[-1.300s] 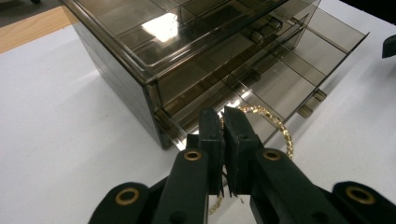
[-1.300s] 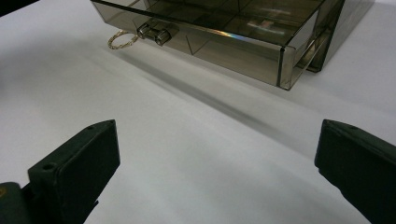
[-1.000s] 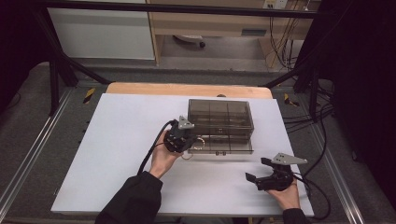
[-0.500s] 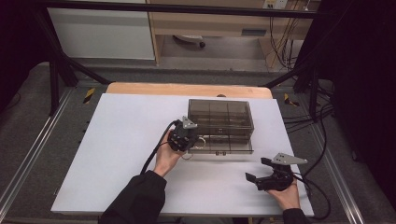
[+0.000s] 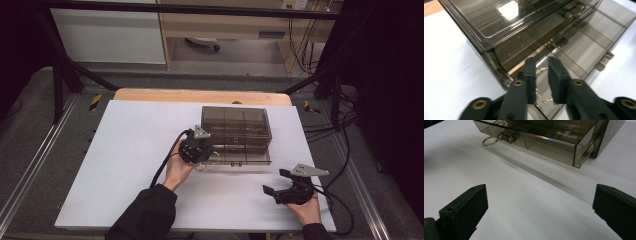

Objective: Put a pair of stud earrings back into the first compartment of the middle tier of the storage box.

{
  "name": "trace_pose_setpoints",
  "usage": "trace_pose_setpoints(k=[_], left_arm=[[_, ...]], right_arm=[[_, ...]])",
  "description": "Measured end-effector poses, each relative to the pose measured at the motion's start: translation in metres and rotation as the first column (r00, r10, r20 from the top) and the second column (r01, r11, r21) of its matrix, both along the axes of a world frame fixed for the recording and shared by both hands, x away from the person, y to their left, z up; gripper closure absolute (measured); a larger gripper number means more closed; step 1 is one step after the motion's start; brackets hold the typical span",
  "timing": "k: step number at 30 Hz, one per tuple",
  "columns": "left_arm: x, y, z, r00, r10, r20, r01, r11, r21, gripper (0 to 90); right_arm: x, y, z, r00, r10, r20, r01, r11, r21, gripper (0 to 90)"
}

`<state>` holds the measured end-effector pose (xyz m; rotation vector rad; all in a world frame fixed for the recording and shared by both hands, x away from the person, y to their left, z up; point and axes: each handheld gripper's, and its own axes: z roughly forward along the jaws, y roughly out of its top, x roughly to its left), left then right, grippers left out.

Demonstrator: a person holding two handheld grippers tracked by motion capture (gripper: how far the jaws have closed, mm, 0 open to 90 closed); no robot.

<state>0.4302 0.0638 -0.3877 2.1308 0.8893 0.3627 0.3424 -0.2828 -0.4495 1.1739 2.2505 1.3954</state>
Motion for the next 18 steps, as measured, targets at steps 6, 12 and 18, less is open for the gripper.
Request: trace_pose_setpoints(k=[6, 12, 18], left_arm=[[-0.008, 0.016, 0.004, 0.9998, -0.017, 0.009, 0.017, 0.9999, -0.001, 50.4], [-0.013, 0.042, -0.001, 0.9997, -0.023, 0.012, 0.023, 0.9996, -0.016, 33.3], [-0.013, 0.061, -0.011, 1.0000, -0.001, -0.003, 0.001, 1.0000, -0.001, 16.7]], right_arm=[[0.000, 0.000, 0.000, 1.0000, -0.001, 0.000, 0.001, 1.0000, 0.000, 0.7], [0.000, 0.000, 0.000, 1.0000, -0.002, -0.001, 0.002, 1.0000, -0.001, 0.6], [0.000, 0.000, 0.000, 1.0000, -0.003, -0.002, 0.003, 1.0000, -0.003, 0.6]])
